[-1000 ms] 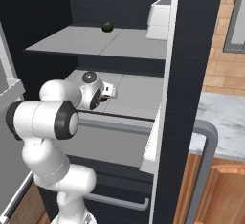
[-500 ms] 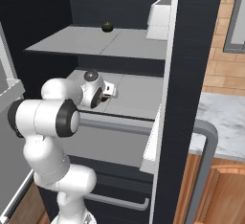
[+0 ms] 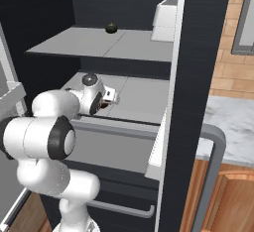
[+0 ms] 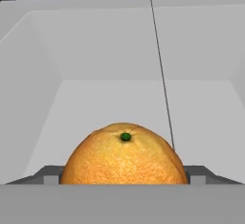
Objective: Pick up the orange and tangerine from the fridge and place one fruit on each plate on the dining counter.
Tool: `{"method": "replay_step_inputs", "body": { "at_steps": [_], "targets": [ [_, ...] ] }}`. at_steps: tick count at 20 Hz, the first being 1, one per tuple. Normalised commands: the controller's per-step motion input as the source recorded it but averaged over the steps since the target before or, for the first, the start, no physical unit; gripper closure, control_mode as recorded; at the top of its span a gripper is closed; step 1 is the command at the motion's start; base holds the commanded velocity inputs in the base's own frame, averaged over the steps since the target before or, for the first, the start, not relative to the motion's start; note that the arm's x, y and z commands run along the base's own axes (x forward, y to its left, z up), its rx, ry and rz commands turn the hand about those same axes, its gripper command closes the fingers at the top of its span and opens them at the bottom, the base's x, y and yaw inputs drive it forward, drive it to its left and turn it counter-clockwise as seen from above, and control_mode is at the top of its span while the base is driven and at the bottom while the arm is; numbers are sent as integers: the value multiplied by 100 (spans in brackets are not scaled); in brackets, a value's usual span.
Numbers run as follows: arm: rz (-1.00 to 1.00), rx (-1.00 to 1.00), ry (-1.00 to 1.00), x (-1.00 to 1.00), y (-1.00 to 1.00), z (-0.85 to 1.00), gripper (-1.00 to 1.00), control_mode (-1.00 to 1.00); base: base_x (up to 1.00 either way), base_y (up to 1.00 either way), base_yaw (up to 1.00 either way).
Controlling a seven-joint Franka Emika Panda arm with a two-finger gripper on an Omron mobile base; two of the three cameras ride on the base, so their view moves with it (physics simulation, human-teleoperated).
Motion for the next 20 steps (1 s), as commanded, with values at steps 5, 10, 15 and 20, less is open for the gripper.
{"method": "replay_step_inputs", "body": {
  "at_steps": [5,10,15,20],
  "targets": [
    [0,0,0,-91,-13,50,100,-100,0,0,0],
    [0,1,15,-75,-30,99,100,-100,0,0,0],
    [0,1,20,-89,-13,100,100,-100,0,0,0],
    [0,0,13,-89,-1,90,100,-100,0,0,0]
  ]
}}
